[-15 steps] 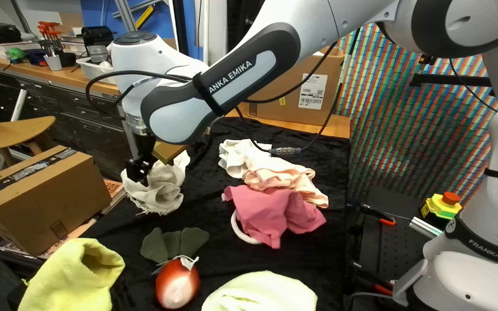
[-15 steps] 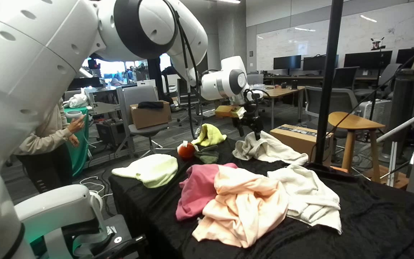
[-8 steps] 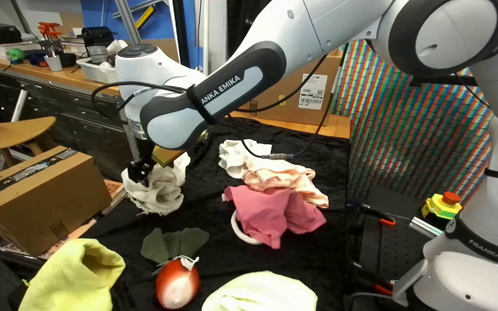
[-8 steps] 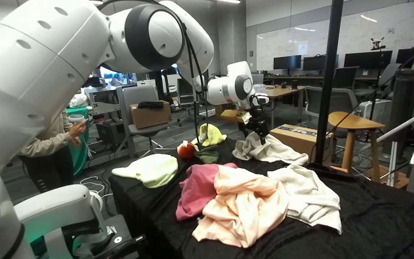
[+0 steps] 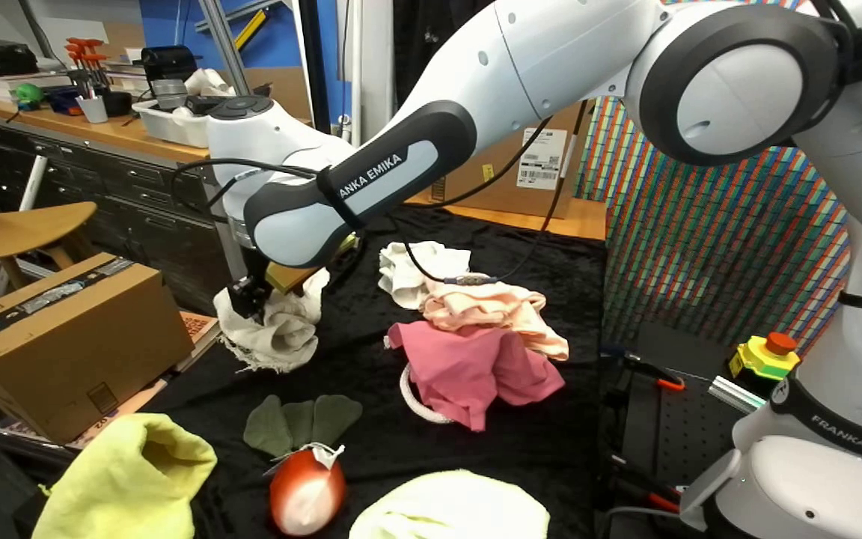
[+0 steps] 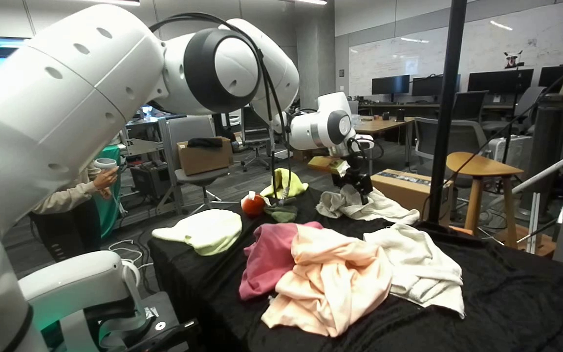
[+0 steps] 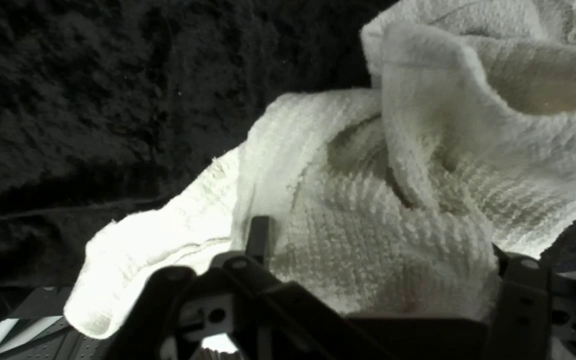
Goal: Place the t-shirts, towels and radish in a pile on the table
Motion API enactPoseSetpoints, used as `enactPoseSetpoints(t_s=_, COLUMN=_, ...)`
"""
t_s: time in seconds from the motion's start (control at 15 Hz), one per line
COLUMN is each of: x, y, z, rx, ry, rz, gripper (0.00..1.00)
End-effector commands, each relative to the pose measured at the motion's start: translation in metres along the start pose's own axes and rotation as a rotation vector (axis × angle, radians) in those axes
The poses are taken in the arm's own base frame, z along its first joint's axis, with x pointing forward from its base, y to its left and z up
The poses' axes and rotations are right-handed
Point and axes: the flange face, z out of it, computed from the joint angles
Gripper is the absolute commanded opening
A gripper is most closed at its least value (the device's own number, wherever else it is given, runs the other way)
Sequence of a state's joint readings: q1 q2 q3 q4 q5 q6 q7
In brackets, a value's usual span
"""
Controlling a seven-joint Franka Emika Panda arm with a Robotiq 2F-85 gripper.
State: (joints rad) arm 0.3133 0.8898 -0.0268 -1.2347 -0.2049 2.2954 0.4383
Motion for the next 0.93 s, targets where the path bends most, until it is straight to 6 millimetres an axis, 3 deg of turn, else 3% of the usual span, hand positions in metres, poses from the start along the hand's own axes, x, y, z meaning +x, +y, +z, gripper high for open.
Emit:
enactPoseSetpoints(t_s=0.0, x=0.012, y=0.004, z=0.002, rx=-0.005, ry=-0.012, rz=0.013, gripper=0.58)
enactPoseSetpoints(t_s=0.4, x=0.012, y=0.01, z=-0.005, rx=-0.004, ry=-0.092, rz=-0.02, gripper=0.11)
enactPoseSetpoints(t_s=0.6, x=0.013, y=0.015, z=-0.026, rx=0.005, ry=-0.121, rz=-0.075, gripper=0.05)
enactPoseSetpoints(t_s=0.87, x=0.016, y=0.027, z=-0.07, rx=0.008, ry=-0.108, rz=-0.137, gripper=0.08)
